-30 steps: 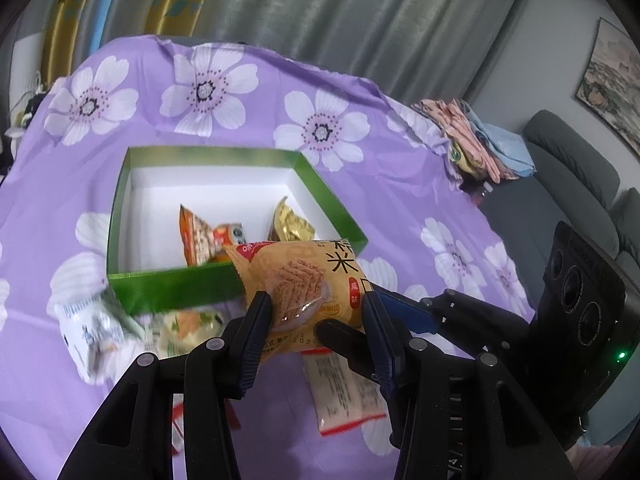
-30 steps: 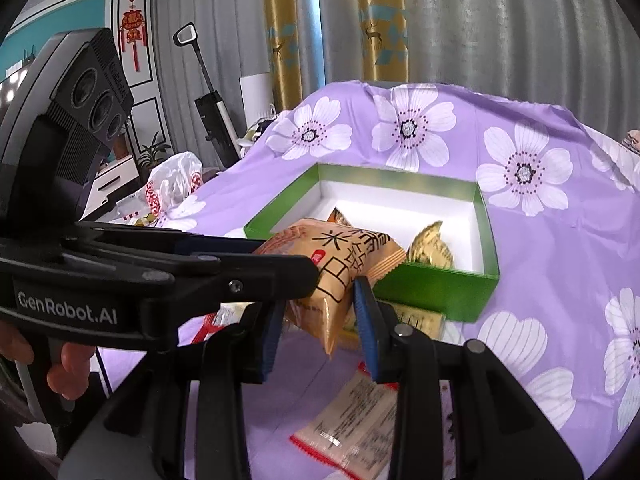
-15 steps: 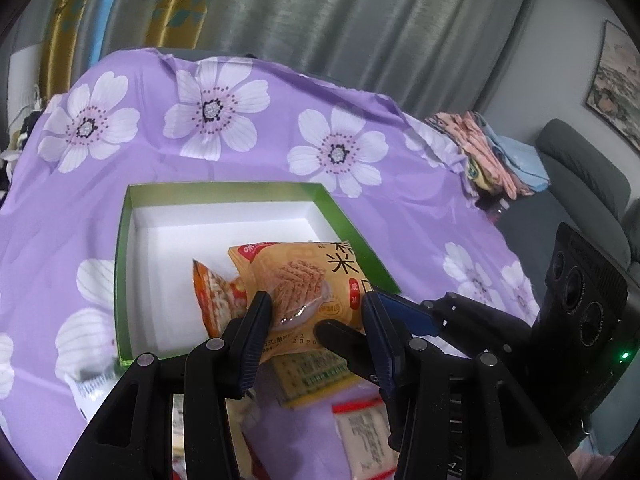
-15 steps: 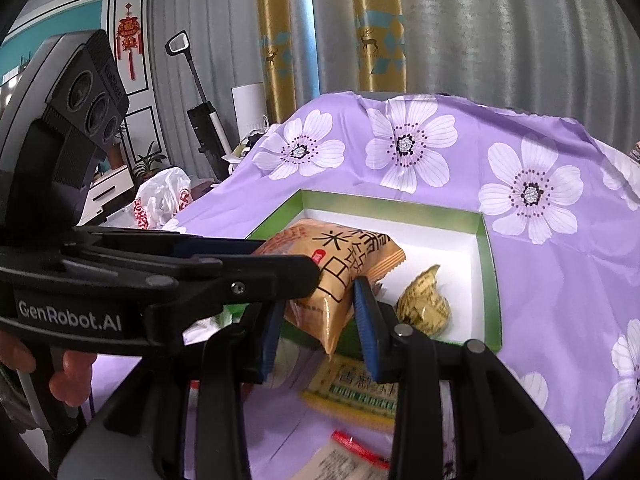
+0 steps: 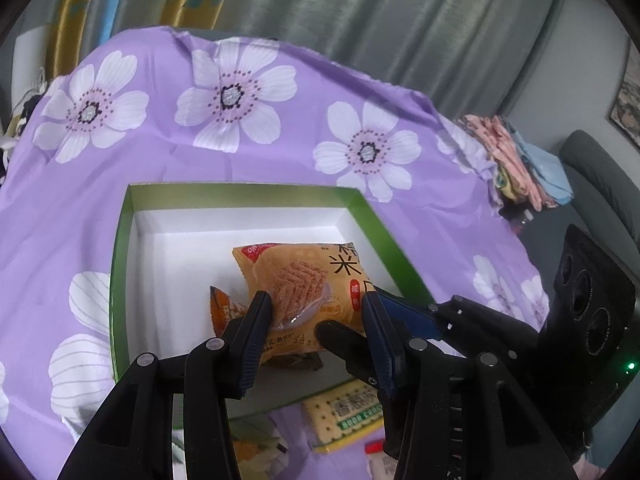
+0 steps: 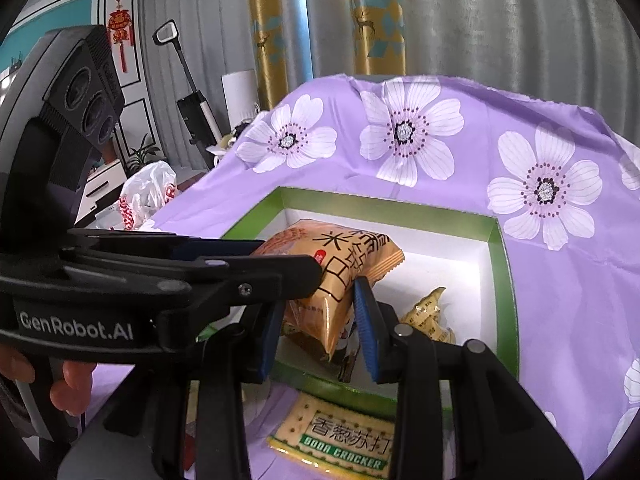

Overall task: Organize snacks
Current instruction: 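Lift the yellow bag and carry it into the green box, then open the right gripper and withdraw from the box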

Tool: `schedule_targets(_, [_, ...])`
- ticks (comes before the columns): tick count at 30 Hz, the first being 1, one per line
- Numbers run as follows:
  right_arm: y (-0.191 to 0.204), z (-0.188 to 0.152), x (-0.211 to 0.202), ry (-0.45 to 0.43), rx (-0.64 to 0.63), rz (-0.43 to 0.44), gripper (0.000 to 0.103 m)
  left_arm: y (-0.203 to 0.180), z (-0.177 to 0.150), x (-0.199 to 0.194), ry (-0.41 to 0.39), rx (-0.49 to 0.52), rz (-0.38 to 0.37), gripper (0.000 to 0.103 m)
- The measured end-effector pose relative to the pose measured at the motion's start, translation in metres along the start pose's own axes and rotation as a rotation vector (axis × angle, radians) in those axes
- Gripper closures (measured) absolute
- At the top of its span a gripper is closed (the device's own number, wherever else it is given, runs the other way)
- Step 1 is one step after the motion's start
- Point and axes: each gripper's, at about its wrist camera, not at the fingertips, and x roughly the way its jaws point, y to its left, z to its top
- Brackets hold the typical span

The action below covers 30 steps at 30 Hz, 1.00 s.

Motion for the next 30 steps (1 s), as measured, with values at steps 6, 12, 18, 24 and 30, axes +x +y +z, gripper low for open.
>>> schedule_targets(6, [0.001,-0.003,0.02,0.067,0.005,-0.039,0.064,0.007,-0.003,0.016,0.041,-0.022,0.051,0.056])
schedule_targets(12, [0.002,-0.004,0.011,0.062,0.009,-0.069,0.05,0.008,-0.007,0.009,0.035,-0.028,0.116,0.019])
schedule_targets(18, [0.002,-0.008,-0.024,0.028,0.036,-0.102,0.04,-0.001,-0.013,-0.02,-0.011,0.012,0.17,0.016])
schedule_targets(24, [0.005,-0.029,-0.066,-0.002,0.078,-0.121,0.03,-0.016,-0.026,-0.05,-0.052,0.038,0.191,0.007])
schedule_targets(30, [0.013,-0.063,-0.104,0.021,0.1,-0.128,0.028,-0.032,-0.045,-0.073,-0.062,0.059,0.196,0.007])
